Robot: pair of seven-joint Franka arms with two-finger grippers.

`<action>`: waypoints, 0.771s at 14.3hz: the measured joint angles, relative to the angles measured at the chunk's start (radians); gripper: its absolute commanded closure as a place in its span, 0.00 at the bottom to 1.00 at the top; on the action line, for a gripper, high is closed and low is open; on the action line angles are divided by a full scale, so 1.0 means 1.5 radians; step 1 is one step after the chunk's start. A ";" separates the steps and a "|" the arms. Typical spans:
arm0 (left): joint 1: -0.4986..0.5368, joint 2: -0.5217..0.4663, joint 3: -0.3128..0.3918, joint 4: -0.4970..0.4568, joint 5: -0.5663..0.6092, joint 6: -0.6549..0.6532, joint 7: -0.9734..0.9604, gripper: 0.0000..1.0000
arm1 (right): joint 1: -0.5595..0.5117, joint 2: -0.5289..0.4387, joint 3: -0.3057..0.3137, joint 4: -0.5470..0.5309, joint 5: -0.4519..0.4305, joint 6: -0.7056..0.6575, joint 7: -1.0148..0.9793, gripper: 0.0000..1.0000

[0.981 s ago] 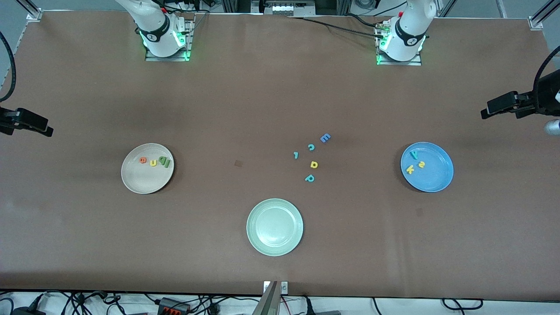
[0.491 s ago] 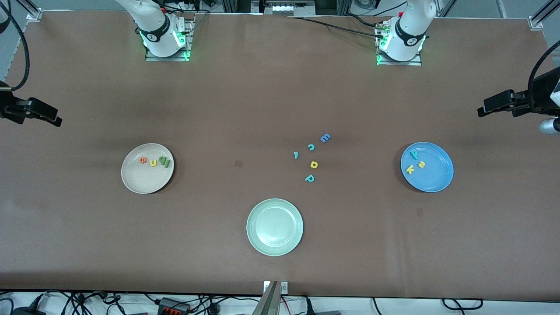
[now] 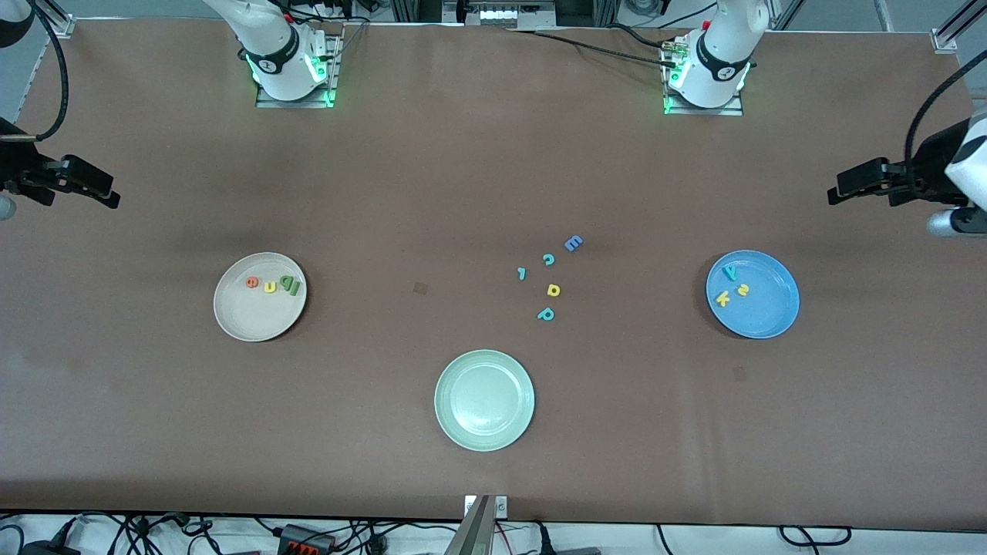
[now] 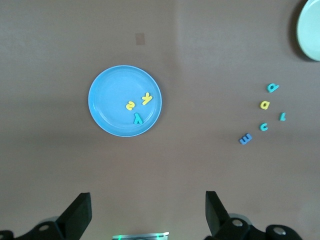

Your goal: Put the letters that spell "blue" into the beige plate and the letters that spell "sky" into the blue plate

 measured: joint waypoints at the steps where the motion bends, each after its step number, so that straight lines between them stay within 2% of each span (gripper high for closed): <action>1: -0.016 0.003 0.000 0.000 0.018 -0.001 -0.008 0.00 | 0.000 0.000 0.000 0.000 0.000 0.000 0.000 0.00; 5: -0.071 0.021 -0.003 -0.001 0.072 -0.001 -0.043 0.00 | 0.000 0.000 0.000 -0.001 0.000 -0.001 0.000 0.00; 11: -0.067 0.019 0.001 0.002 0.075 -0.001 -0.041 0.00 | 0.000 -0.005 0.001 -0.001 -0.001 -0.010 0.000 0.00</action>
